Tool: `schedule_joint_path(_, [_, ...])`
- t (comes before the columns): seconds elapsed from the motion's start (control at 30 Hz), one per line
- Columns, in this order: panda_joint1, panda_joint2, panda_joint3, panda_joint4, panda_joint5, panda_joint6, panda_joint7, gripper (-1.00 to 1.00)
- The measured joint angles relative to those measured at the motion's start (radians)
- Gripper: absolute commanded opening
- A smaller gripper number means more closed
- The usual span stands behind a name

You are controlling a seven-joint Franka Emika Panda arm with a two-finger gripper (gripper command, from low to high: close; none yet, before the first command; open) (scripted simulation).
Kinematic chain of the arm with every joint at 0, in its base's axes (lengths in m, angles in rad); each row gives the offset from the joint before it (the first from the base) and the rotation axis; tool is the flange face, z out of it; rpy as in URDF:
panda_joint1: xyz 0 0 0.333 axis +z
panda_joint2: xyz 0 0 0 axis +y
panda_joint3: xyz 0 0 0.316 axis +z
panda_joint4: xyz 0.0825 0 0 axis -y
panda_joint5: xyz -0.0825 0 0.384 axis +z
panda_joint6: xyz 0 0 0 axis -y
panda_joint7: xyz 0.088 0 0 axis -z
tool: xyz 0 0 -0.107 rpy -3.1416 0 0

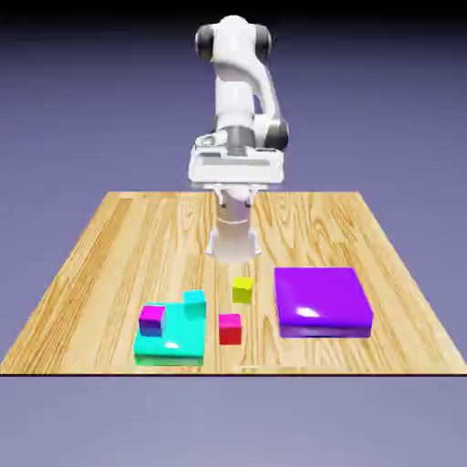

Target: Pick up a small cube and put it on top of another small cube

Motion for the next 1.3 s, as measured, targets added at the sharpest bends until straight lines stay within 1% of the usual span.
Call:
schedule_joint_path(0.8, [-0.136, 0.827, 0.385, 0.333, -1.044, -0.844, -0.372, 0.00])
schedule_joint_path(0.93, [-0.151, 0.972, 0.316, 0.371, -1.211, -0.808, -0.286, 0.00])
schedule_joint_path(0.97, [-0.153, 0.995, 0.303, 0.377, -1.238, -0.800, -0.269, -1.00])
schedule_joint_path(1.03, [-0.153, 0.995, 0.303, 0.377, -1.236, -0.800, -0.270, -1.00])
schedule_joint_path(1.17, [-0.139, 0.850, 0.385, 0.340, -1.068, -0.853, -0.372, -1.00])
schedule_joint_path(1.3, [-0.098, 0.724, 0.276, 0.358, -0.895, -0.939, -0.475, -1.00])
